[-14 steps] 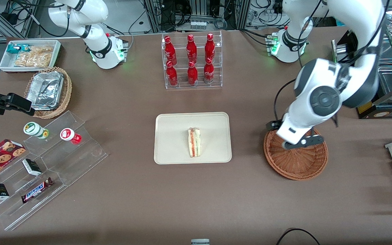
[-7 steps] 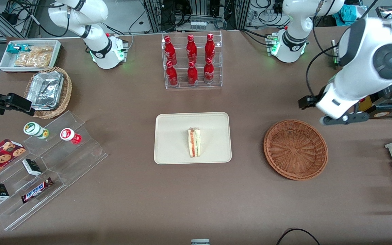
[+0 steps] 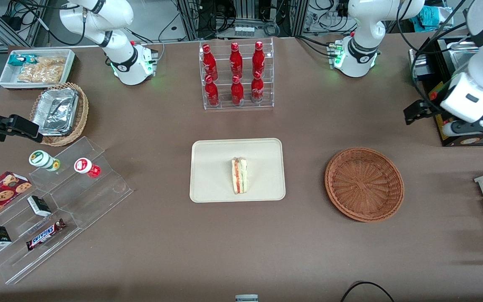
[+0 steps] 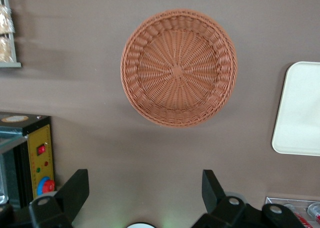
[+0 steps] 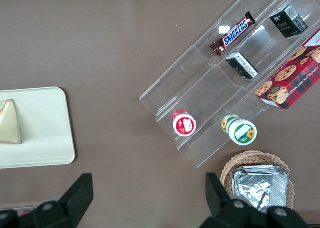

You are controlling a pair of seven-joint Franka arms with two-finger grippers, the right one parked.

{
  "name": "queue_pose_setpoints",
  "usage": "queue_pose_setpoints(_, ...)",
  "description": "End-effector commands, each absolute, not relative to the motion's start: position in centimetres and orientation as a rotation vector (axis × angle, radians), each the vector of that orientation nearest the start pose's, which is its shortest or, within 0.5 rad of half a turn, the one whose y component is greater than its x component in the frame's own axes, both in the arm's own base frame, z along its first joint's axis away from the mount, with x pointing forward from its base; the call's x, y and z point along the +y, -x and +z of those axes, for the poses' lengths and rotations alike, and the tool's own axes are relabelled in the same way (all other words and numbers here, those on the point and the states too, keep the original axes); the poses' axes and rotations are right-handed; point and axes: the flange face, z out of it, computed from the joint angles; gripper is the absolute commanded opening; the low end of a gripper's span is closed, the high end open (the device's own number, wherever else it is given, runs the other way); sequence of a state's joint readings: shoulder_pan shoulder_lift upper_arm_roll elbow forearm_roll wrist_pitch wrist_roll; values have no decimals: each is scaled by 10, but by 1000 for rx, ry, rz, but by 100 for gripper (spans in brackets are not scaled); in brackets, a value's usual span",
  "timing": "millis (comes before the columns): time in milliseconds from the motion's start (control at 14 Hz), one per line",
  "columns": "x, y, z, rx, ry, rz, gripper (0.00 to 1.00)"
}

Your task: Place sandwich from basket to tray

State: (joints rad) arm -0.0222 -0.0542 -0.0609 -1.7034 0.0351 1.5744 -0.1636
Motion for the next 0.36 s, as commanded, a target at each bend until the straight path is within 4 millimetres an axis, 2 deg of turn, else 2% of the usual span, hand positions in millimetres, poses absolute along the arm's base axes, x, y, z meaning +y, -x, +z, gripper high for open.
queue_pose_setpoints(0,-42,-532,600,-95,3110,108,100)
queue_pose_setpoints(286,-46,-532,600,-100,3120,115,100)
